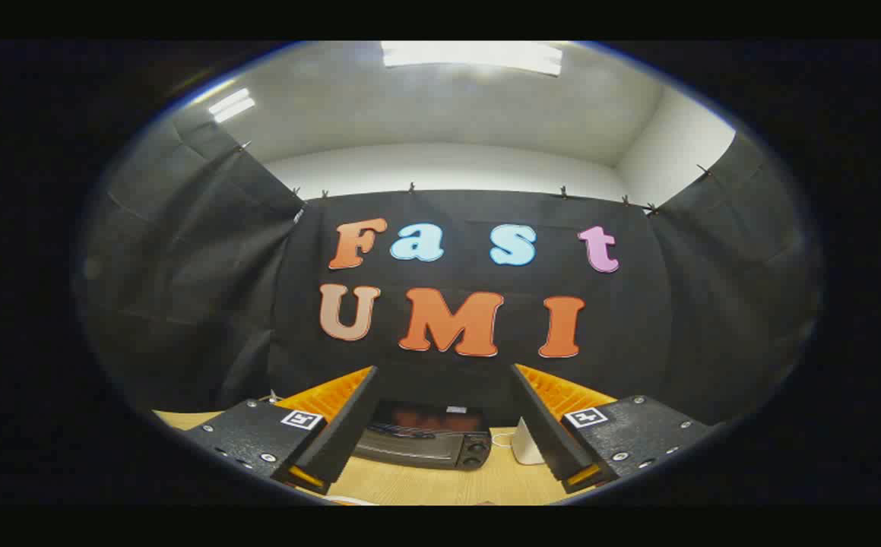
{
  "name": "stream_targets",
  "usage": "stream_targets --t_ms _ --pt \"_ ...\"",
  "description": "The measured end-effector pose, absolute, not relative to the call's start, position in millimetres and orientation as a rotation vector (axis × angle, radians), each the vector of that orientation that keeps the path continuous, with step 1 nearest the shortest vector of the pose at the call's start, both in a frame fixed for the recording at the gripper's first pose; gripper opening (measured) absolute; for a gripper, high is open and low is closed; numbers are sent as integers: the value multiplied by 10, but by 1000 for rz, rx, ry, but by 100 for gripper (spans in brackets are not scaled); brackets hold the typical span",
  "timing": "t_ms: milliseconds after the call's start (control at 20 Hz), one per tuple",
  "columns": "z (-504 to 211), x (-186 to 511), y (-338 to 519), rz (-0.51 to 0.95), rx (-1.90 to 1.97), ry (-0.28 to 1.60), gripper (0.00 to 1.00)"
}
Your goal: Open the toaster oven, put the food inside, and close the toaster oven door.
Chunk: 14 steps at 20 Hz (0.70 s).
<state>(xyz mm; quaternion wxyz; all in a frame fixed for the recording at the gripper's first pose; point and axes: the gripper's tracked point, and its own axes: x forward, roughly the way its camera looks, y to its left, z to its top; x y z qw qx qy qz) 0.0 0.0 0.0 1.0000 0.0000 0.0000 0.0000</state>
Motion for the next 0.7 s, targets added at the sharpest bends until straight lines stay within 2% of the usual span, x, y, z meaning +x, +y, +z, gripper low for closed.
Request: stream_targets --t_ms 700 --pt "-190 230 67 -5 58 47 99"
